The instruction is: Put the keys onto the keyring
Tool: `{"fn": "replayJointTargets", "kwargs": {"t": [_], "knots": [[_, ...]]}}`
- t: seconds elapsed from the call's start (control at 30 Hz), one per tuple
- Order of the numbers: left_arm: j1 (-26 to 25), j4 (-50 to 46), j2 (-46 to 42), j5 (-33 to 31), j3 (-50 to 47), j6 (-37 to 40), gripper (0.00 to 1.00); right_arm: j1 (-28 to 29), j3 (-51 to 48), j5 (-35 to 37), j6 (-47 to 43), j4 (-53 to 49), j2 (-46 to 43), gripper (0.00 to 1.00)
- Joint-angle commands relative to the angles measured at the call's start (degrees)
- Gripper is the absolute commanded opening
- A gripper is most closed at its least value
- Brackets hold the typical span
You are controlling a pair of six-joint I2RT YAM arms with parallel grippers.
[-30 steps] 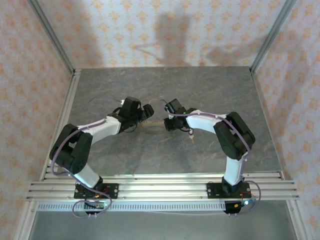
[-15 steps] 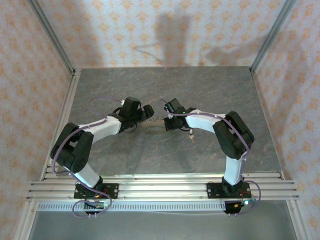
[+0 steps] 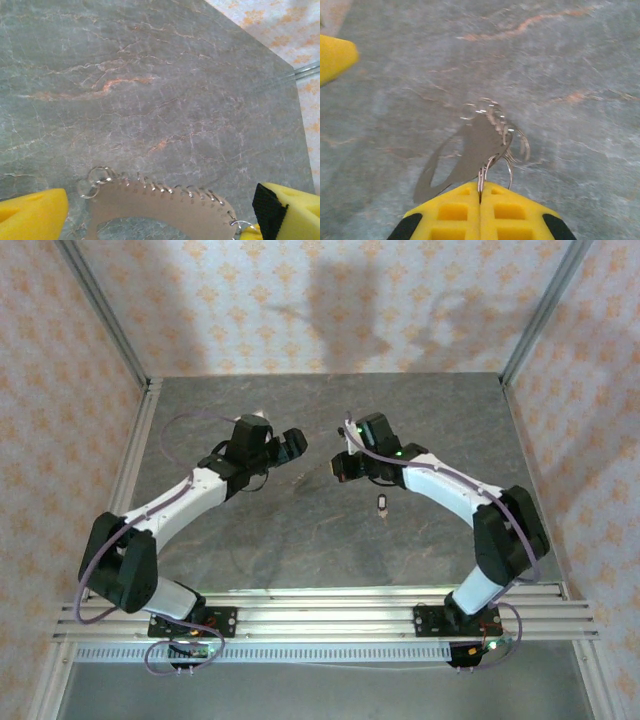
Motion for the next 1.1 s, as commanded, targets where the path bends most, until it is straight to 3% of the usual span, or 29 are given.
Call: {"fn": "replayJointTargets", "kwargs": {"t": [0.0, 0.37, 0.47, 0.63, 1.07], "knots": [[0.5, -2.5, -1.9, 1.3, 1.1, 5.0, 0.97, -2.0, -2.4, -10.5, 0.3, 4.9, -3.4, 0.0], [0.6, 2.6, -3.9, 7.5, 0.1, 9.6, 0.91, -6.0, -5.6, -20.2, 5.4, 10.8, -8.2, 0.0], [0.5, 3.5, -3.7, 9.0, 0.2, 9.7, 0.89, -6.2, -5.3, -17.2, 4.7, 9.0, -8.5, 0.0], [0.5, 2.6, -3.9, 6.2, -0.4, 9.1, 0.89, -6.2, -6.8, -13.3, 5.4, 9.5, -6.3, 0.0], [0.3, 3.0, -4.2, 4.9, -2.1, 7.6, 0.9, -3.6, -18.5, -3.0, 8.5, 15.3, -0.7, 0.0]]}}
